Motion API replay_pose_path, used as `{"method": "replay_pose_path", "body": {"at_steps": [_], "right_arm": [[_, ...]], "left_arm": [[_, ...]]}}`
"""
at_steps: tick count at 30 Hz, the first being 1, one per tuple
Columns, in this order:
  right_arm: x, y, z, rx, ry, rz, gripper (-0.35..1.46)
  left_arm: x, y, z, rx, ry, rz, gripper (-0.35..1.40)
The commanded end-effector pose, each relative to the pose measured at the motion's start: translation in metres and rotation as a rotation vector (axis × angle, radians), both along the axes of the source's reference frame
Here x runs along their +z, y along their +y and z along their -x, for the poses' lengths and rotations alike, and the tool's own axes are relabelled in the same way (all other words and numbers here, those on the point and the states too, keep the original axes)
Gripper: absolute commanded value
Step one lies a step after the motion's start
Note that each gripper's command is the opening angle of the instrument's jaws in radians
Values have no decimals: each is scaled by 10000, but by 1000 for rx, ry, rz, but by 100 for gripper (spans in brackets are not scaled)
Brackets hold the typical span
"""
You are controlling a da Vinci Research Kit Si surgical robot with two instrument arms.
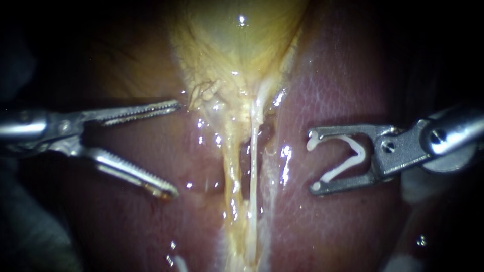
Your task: Grabbing gallbladder
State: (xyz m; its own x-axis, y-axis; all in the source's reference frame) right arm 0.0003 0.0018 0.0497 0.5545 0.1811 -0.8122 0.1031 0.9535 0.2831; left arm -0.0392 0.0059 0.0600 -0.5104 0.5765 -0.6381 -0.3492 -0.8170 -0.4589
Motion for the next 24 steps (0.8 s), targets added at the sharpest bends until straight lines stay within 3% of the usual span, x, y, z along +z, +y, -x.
{"method": "replay_pose_path", "body": {"at_steps": [1, 15, 21, 24], "right_arm": [[0, 0, 0, 0, 0, 0, 50], [0, 0, 0, 1, 0, 0, 50], [0, 0, 1, 0, 0, 0, 50], [0, 0, 2, 0, 0, 0, 50]], "left_arm": [[0, 3, 2, -7, 1, -4, 116], [33, 41, 32, -92, 29, -102, 86], [48, 51, 33, -129, 56, -146, 66], [52, 54, 32, -147, 69, -176, 64]]}}
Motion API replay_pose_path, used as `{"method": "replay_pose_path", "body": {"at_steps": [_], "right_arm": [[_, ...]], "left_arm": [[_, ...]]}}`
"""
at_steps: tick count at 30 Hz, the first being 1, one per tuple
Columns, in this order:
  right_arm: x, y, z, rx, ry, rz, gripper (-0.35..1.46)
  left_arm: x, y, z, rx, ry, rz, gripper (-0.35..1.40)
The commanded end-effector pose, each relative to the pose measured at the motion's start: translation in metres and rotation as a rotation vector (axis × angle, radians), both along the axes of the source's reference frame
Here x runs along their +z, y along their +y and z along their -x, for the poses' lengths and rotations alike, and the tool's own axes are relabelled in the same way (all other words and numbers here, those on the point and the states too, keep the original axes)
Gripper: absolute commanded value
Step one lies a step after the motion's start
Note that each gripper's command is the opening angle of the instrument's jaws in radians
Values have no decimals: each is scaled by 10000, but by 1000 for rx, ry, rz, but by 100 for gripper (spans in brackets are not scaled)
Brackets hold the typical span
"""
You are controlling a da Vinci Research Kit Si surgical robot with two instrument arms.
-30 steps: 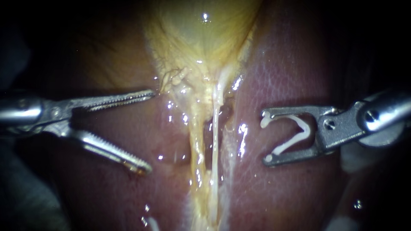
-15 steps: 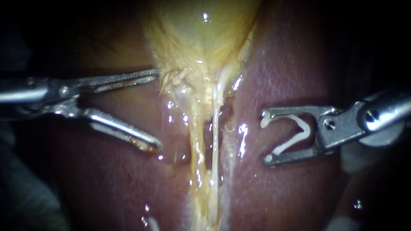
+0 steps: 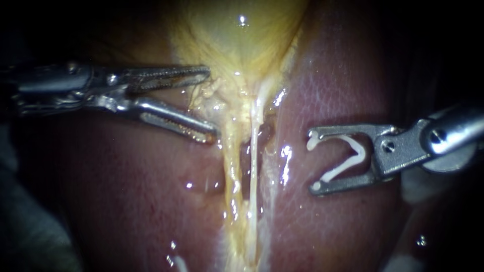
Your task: Grabbing gallbladder
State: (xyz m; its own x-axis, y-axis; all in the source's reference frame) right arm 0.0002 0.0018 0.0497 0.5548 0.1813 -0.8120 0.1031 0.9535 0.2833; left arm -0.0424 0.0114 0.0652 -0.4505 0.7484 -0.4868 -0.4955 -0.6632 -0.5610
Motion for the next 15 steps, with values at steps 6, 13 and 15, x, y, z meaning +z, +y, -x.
{"method": "replay_pose_path", "body": {"at_steps": [6, 13, 15], "right_arm": [[0, 0, 1, -1, 1, 0, 50], [0, 0, 1, -1, 1, 0, 50], [0, 0, 1, -1, 1, 0, 50]], "left_arm": [[7, 7, -3, -10, 15, -27, 64], [10, 14, -4, -40, 17, -57, 52], [9, 15, -4, -56, 19, -76, 44]]}}
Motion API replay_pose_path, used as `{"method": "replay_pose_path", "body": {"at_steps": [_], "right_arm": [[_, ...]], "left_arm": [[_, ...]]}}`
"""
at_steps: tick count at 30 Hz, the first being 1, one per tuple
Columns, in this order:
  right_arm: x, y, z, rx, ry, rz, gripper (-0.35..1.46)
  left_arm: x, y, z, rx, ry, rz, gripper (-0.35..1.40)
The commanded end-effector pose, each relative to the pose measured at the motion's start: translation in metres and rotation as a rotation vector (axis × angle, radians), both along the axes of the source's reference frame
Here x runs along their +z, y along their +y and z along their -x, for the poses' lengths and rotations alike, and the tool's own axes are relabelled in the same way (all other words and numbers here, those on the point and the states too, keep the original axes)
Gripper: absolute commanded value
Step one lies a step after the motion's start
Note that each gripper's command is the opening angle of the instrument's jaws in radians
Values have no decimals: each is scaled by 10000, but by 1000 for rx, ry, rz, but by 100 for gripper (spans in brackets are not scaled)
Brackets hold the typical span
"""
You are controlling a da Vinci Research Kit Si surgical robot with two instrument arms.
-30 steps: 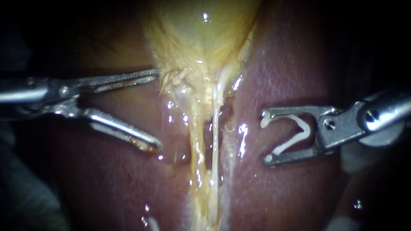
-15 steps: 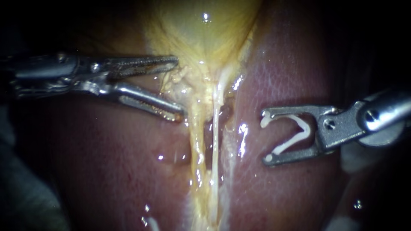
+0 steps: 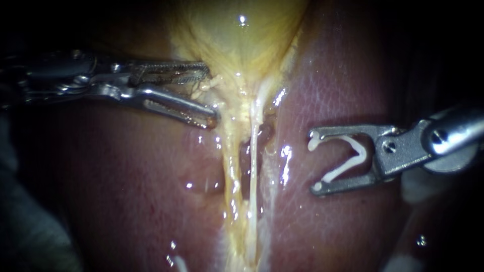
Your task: Grabbing gallbladder
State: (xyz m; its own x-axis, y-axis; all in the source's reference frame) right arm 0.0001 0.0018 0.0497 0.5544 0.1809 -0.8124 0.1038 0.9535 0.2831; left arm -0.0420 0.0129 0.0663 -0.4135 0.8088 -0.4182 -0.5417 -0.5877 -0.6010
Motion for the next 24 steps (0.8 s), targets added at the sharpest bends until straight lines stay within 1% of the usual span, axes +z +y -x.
{"method": "replay_pose_path", "body": {"at_steps": [1, 3, 5, 7, 12, 15, 20, 24], "right_arm": [[0, 0, 0, 0, 0, 0, 50], [0, 0, 0, 0, 0, 0, 50], [0, 0, 0, 0, 0, 0, 50], [0, 0, 0, 0, 0, 0, 50], [0, 0, 0, 0, 0, 0, 50], [0, 0, 0, 0, 0, 0, 50], [-1, 0, 0, -1, 0, 0, 50], [-1, -1, 0, -1, 0, 0, 50]], "left_arm": [[-2, 1, 0, -6, 2, -7, 39], [-3, 3, -1, -26, 9, -29, 27], [-4, 4, -1, -27, 16, -37, 15], [-4, 5, -1, -34, 19, -47, 9], [-1, 8, -5, -33, 30, -53, -13], [-2, 8, -6, -35, 39, -59, -33], [-13, 8, -6, -51, 52, -89, -35], [-30, 8, -4, -61, 54, -106, -35]]}}
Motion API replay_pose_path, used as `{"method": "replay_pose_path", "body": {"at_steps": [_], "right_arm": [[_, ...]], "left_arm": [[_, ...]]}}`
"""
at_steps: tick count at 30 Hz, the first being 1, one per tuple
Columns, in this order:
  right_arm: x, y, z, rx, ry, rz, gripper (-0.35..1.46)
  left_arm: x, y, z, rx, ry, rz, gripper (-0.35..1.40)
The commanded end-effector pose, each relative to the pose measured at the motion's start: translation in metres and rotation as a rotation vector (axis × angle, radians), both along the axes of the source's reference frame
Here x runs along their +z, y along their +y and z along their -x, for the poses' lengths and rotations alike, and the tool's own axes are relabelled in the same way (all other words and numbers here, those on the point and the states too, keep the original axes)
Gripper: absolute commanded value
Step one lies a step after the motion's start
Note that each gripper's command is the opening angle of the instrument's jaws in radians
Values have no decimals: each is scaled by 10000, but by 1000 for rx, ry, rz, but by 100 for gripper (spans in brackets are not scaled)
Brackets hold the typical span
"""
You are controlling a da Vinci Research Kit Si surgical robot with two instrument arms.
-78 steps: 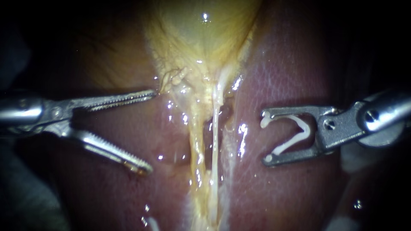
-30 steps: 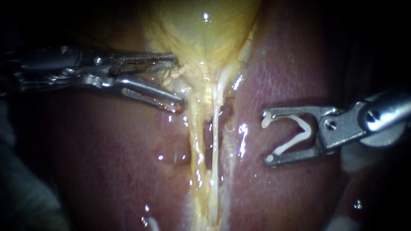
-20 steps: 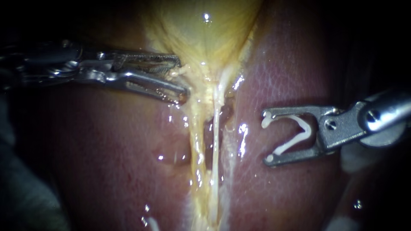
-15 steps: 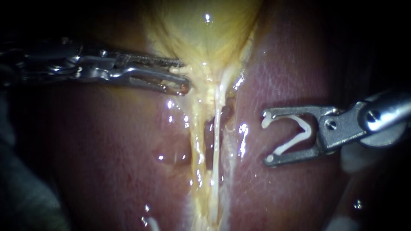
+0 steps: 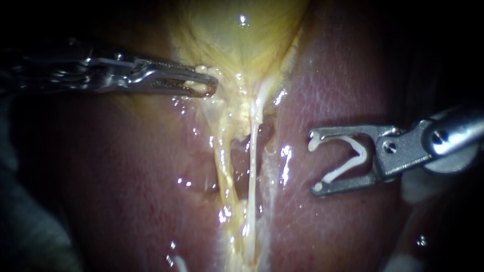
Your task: Grabbing gallbladder
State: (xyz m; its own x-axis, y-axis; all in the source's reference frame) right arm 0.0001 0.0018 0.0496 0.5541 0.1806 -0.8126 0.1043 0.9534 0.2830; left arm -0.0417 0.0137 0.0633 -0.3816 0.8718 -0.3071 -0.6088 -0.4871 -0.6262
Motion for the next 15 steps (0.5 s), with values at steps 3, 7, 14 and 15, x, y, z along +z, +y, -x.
{"method": "replay_pose_path", "body": {"at_steps": [3, 7, 14, 15], "right_arm": [[0, 0, 0, 0, 0, 0, 50], [0, 0, 0, 0, 0, 0, 50], [0, 0, 0, 0, 0, 0, 50], [0, 0, 0, 0, 0, 0, 50]], "left_arm": [[-15, -1, 1, -5, -2, -10, -35], [-35, -2, -4, -4, -5, -19, -35], [-77, 9, -31, -24, -14, -12, -35], [-82, 12, -35, -29, -13, -9, -35]]}}
